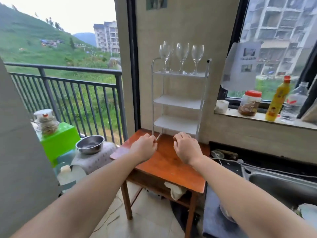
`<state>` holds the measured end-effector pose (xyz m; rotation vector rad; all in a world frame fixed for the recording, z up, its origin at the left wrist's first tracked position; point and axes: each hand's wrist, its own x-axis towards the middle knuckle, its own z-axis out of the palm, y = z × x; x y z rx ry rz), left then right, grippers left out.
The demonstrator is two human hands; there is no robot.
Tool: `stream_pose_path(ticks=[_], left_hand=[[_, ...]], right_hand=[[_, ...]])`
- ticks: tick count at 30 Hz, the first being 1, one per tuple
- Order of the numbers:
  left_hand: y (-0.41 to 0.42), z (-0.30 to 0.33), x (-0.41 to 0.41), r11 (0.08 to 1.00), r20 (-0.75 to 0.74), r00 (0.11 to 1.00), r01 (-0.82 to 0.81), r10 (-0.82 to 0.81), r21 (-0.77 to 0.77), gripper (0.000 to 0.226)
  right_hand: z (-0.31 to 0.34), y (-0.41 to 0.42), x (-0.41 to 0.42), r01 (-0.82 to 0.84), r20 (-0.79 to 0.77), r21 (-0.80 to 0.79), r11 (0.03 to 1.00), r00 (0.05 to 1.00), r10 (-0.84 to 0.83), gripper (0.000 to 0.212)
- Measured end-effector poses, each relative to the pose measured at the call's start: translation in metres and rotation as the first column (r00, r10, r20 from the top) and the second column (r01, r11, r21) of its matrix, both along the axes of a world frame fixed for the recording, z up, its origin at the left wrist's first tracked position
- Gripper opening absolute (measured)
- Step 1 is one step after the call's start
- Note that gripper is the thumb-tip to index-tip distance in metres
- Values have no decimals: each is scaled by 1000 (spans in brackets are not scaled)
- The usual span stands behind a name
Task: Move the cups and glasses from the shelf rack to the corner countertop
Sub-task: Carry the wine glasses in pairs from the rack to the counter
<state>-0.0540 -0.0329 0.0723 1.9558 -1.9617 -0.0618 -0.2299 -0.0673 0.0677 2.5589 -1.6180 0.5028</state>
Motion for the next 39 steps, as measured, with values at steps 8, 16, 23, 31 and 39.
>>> stream_pose_path(ticks=[8, 16, 23, 31, 39], left_hand=[[-134, 65, 2, 988, -30, 991, 131, -134, -84, 32], [-256, 146, -16, 918, -118, 970, 156, -212, -364, 32], [-330, 179, -33, 901, -320, 923, 61, -215, -429, 29], [-376, 192, -42, 961, -473, 858, 77, -199, -264, 30], [-395, 190, -42, 957, -528, 815, 105, -239, -272, 21]], right_hand=[[76, -108, 20, 129, 127, -55, 990, 985, -121, 34], [149, -209, 26, 228, 389, -215, 950, 912, -131, 40], [177, -278, 23, 366, 572, -132, 921, 787, -230, 46], [192, -322, 23, 514, 586, 45, 857, 681, -440, 36], [196, -342, 21, 583, 591, 78, 809, 626, -509, 35]])
